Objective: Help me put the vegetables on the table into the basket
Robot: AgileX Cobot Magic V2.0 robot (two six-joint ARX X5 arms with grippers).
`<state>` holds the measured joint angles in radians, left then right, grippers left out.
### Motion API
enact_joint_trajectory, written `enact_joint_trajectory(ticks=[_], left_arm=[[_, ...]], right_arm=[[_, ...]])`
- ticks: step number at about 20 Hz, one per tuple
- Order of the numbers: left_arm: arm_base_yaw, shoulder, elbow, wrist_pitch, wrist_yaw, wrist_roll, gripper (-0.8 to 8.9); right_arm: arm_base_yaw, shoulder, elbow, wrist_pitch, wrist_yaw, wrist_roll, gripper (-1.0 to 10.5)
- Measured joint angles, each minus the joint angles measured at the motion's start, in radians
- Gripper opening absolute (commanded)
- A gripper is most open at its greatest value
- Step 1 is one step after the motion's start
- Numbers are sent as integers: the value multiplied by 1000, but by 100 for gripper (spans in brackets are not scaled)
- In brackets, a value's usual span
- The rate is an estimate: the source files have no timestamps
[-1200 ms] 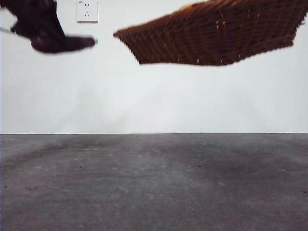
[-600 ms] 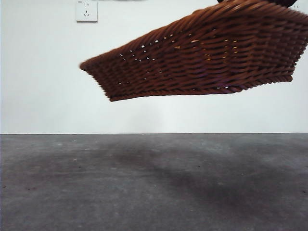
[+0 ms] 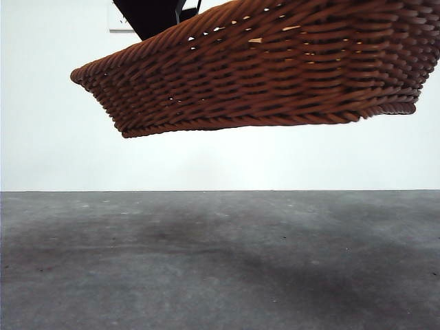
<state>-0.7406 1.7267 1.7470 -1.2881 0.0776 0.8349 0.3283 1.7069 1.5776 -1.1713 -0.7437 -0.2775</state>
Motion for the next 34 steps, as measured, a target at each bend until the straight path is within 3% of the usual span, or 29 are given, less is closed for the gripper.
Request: enact_joint_trajectory(ticks=[7,11,13,14,16,18,22,25,29,32,33,34], left_arm=[[49,-24,-1,-27,20,-8,-8],[89,-44,-1,-16,193,-8,7],[91,-44,-1,-8,161,-27,104],[96,-44,-1,6,162,-35,105],[106,-44,-1,18,161,-63,266],[110,-44,-1,18,162,-95,320],[117,-44,-1,17,161,-126,319],[125,-55,-1,56,161,-157,319],[159,-243,-1,125,162,-233,314],[216,-373,-1,130,162,-311,301],[230,-406,-1,130,162,-340,218],[245,-437,-1,130,162,-366,71]], right_arm=[[-20,0,-1,23,-5,-4,-11],[-32,0,-1,46,-27,-3,-11],[-31,0,-1,44,-35,-3,-11],[-31,0,-1,44,-50,-3,-11],[-31,0,-1,44,-79,-2,-11],[-29,0,-1,46,-79,-2,-11],[-29,0,-1,81,-70,8,-11],[-31,0,-1,145,11,65,-11],[-98,0,-1,245,12,185,-11],[-167,0,-1,249,13,236,-11],[-191,0,-1,253,12,246,-11],[-216,0,-1,253,11,256,-11]])
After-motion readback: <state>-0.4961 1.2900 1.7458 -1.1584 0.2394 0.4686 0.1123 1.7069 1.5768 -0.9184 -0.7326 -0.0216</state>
